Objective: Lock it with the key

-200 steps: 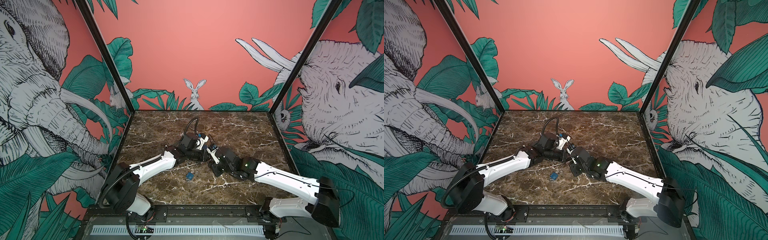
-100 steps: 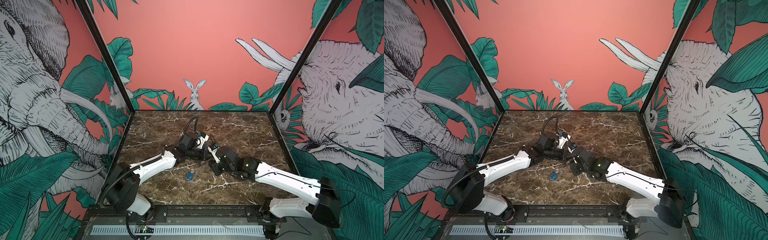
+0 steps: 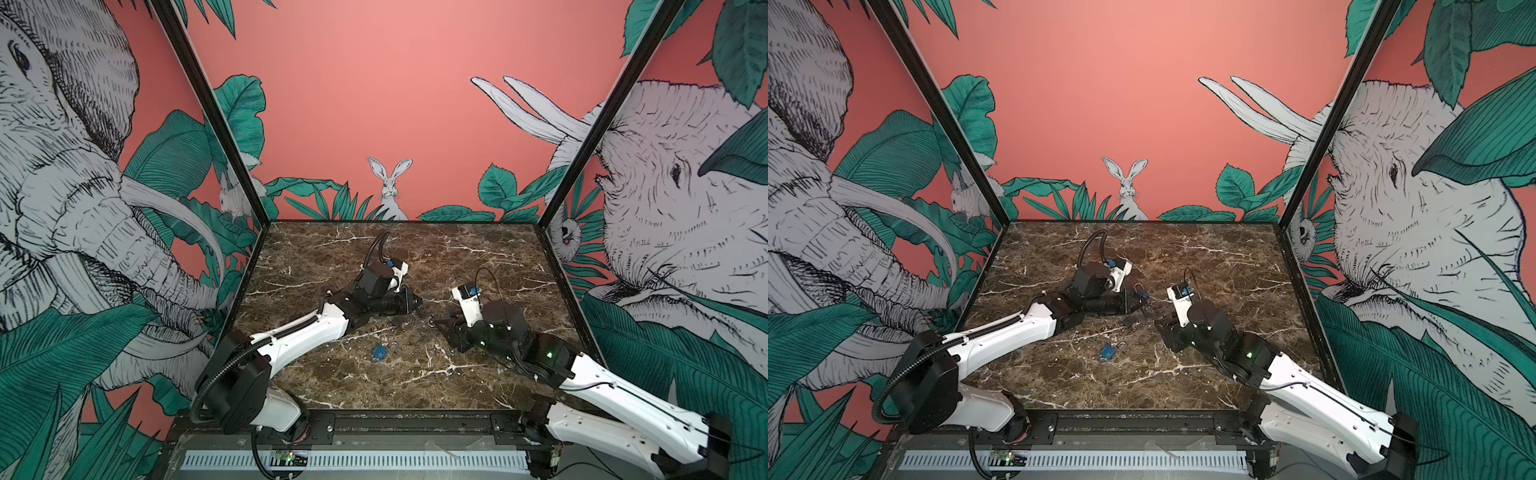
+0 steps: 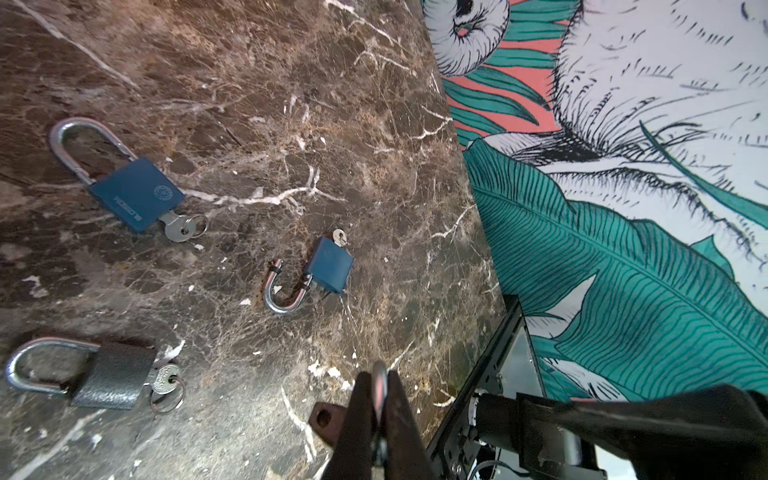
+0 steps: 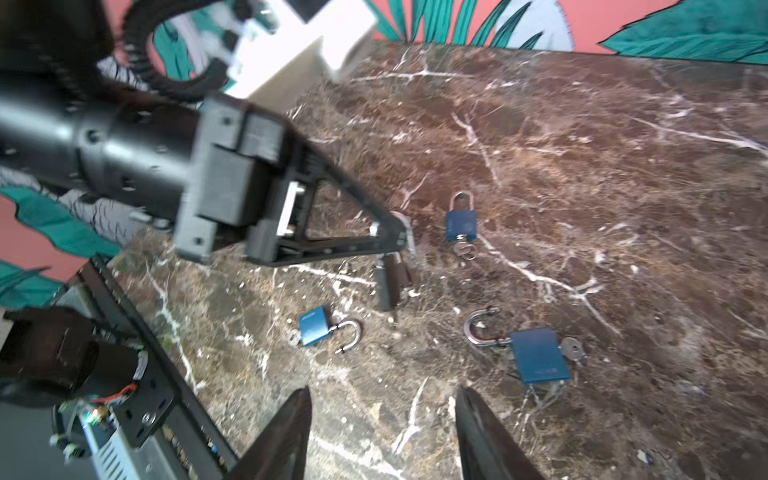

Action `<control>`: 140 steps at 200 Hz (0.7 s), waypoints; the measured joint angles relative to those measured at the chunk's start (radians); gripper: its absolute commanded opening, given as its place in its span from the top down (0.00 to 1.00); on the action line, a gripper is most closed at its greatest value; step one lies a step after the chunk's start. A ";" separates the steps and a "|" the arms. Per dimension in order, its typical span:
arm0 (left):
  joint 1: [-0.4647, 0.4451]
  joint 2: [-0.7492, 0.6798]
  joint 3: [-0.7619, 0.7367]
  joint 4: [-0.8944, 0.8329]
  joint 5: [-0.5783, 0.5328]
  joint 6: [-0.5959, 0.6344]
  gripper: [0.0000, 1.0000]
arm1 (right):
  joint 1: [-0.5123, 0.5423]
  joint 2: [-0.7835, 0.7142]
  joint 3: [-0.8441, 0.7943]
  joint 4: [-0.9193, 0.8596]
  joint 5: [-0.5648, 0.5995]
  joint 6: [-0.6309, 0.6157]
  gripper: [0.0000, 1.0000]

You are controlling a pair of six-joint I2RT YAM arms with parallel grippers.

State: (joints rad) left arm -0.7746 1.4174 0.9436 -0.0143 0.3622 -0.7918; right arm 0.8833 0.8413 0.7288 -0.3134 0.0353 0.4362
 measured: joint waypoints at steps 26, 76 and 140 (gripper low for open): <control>0.000 -0.014 0.011 0.000 -0.026 -0.031 1.00 | -0.027 0.004 -0.043 0.056 -0.021 -0.023 0.48; 0.000 -0.015 0.040 0.002 -0.040 -0.090 1.00 | -0.027 0.107 -0.051 0.190 -0.069 -0.074 0.51; 0.000 -0.015 0.040 0.002 -0.041 -0.134 1.00 | -0.027 0.197 -0.050 0.299 -0.055 -0.128 0.58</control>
State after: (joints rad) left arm -0.7746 1.4021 0.9833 -0.0120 0.3210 -0.9253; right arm 0.8562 1.0382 0.6788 -0.0147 -0.0200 0.3084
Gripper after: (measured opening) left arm 0.079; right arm 0.433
